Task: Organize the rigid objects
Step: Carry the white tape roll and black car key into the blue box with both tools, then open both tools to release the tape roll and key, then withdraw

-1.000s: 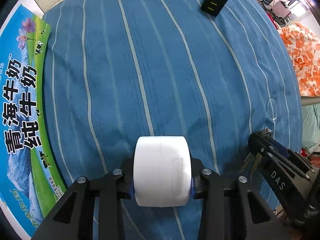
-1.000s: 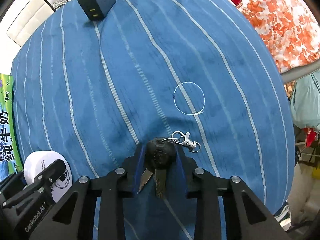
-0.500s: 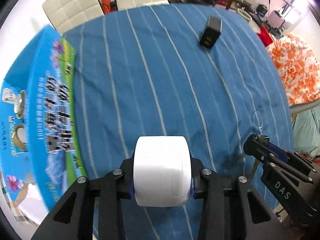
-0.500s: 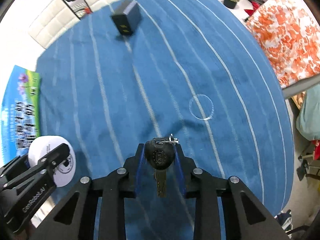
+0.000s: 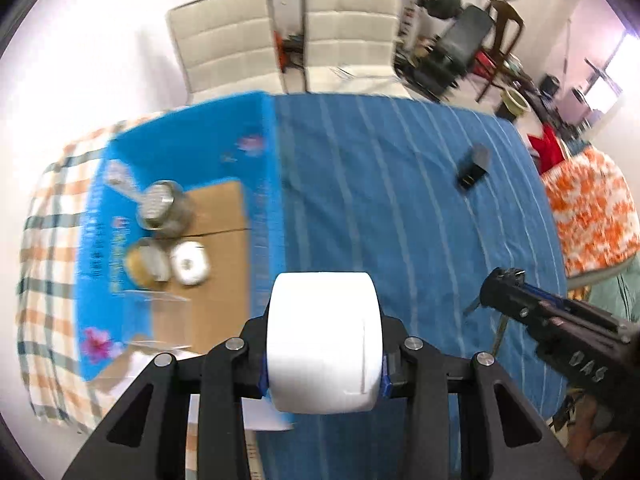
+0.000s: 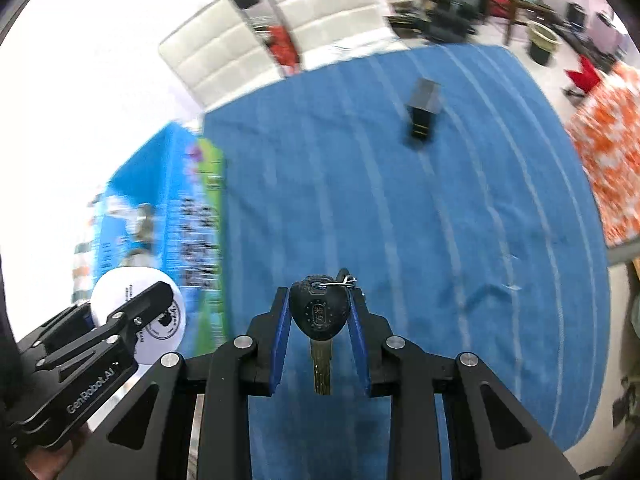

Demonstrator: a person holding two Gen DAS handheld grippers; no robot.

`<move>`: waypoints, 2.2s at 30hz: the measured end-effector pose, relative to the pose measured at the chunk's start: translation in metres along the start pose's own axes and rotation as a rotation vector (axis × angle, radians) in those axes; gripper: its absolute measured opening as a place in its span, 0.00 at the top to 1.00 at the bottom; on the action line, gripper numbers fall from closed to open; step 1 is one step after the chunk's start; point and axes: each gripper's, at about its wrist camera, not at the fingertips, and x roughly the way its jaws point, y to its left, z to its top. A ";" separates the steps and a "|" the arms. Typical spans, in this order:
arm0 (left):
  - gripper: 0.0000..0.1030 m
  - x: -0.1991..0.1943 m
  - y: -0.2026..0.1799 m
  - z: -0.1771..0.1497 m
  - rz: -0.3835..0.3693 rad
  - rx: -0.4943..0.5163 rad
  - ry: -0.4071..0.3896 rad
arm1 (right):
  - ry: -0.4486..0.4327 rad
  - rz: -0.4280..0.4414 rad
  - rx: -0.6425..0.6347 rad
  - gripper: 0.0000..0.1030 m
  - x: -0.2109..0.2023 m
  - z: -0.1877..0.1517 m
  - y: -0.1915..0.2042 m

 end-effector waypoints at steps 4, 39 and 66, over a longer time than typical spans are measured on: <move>0.66 0.001 0.043 -0.007 0.050 -0.058 0.000 | 0.001 0.088 -0.060 0.71 -0.009 0.011 0.049; 0.66 0.135 0.148 -0.067 -0.002 -0.386 0.203 | 0.389 0.050 -0.330 0.71 0.223 0.045 0.247; 0.40 0.111 0.146 -0.038 0.025 -0.347 0.208 | 0.481 -0.054 -0.394 0.51 0.259 0.039 0.268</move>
